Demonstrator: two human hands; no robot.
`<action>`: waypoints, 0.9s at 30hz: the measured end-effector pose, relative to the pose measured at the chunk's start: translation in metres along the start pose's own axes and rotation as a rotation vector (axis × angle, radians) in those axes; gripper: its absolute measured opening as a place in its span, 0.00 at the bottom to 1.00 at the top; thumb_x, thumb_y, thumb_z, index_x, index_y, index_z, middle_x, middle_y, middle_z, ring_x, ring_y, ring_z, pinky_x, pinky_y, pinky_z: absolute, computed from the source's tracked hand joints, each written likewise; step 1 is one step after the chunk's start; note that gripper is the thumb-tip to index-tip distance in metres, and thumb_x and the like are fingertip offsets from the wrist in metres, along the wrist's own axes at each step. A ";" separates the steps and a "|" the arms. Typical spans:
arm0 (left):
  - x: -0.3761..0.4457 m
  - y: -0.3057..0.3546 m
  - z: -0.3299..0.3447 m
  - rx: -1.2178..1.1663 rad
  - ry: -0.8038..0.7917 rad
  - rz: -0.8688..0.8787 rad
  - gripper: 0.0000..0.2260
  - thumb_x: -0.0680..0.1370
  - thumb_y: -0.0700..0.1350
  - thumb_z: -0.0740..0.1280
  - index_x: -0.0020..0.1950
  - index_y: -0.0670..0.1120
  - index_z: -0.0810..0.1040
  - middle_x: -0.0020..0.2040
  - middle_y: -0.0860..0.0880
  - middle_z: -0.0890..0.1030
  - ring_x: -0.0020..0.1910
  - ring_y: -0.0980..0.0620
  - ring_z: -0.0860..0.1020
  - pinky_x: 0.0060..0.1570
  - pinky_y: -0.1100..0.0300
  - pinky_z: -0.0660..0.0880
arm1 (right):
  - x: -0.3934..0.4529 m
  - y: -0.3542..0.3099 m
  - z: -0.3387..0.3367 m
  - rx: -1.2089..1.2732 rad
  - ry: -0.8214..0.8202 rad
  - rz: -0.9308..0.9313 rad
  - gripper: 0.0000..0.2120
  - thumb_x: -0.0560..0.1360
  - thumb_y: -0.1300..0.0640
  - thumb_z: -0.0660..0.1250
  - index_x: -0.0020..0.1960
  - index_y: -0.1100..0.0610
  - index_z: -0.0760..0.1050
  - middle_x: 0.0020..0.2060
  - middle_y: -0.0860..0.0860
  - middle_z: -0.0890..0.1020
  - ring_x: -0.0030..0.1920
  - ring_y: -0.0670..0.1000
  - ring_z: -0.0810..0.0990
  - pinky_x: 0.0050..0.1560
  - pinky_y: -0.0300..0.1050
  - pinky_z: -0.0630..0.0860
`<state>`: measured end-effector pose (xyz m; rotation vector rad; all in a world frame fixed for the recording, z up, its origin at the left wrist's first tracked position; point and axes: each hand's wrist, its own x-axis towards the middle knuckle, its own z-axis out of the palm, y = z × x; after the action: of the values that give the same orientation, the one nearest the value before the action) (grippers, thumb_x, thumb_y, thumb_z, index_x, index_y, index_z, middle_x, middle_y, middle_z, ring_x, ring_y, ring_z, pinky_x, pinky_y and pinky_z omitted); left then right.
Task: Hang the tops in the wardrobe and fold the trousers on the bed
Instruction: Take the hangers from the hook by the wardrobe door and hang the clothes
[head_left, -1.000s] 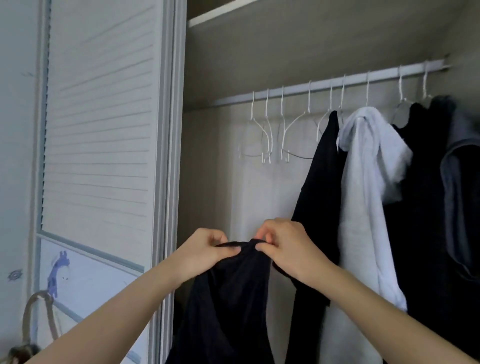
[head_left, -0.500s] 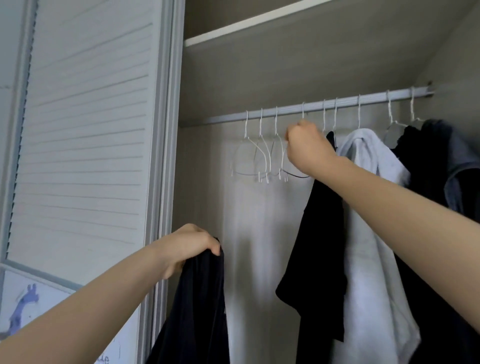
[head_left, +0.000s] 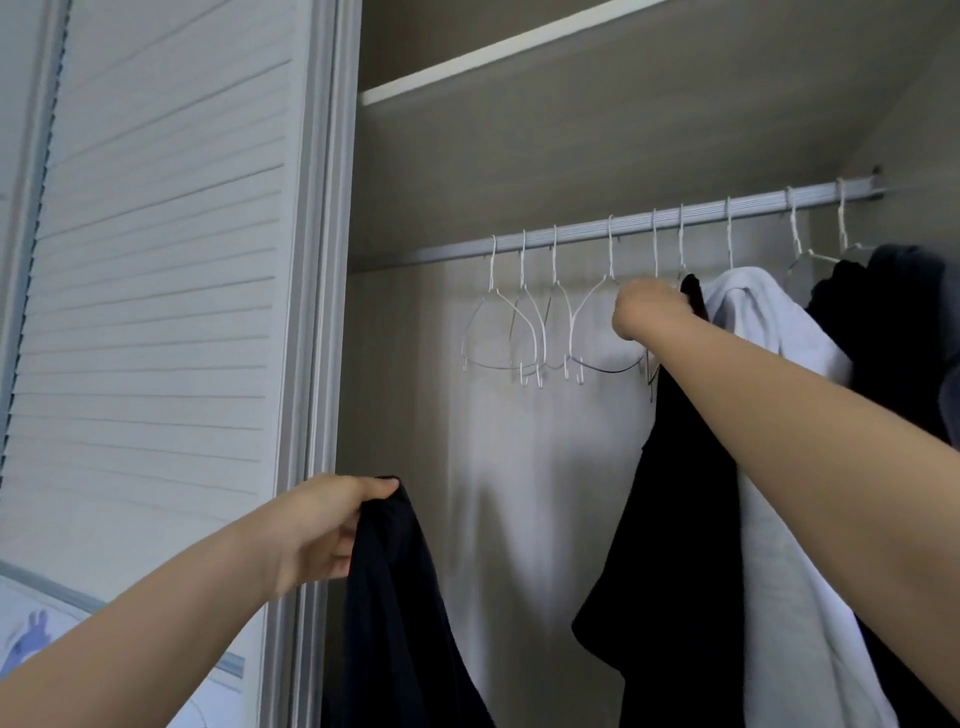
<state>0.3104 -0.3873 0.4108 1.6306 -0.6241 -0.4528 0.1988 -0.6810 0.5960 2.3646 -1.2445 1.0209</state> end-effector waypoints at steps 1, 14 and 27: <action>0.003 -0.001 -0.003 -0.068 0.000 0.000 0.11 0.79 0.49 0.67 0.53 0.42 0.81 0.43 0.46 0.86 0.34 0.51 0.84 0.37 0.58 0.75 | 0.004 0.002 0.002 0.064 -0.040 -0.003 0.18 0.76 0.66 0.56 0.65 0.64 0.70 0.60 0.60 0.76 0.59 0.60 0.75 0.49 0.48 0.71; 0.015 -0.006 0.003 -0.250 0.150 0.076 0.16 0.78 0.52 0.68 0.56 0.41 0.81 0.48 0.42 0.86 0.46 0.42 0.85 0.40 0.55 0.78 | 0.020 0.017 0.016 0.756 0.121 0.117 0.14 0.78 0.62 0.57 0.58 0.71 0.71 0.55 0.65 0.77 0.54 0.62 0.77 0.39 0.40 0.65; -0.008 -0.014 0.017 0.113 0.318 0.279 0.17 0.76 0.58 0.69 0.42 0.45 0.86 0.40 0.46 0.86 0.44 0.46 0.84 0.45 0.57 0.77 | -0.137 0.009 -0.037 1.297 0.117 0.000 0.11 0.75 0.64 0.58 0.52 0.63 0.76 0.35 0.49 0.71 0.33 0.48 0.68 0.31 0.39 0.66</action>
<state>0.2954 -0.3939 0.3934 1.6467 -0.6316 0.0469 0.1229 -0.5835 0.5254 2.9753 -0.5056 2.4327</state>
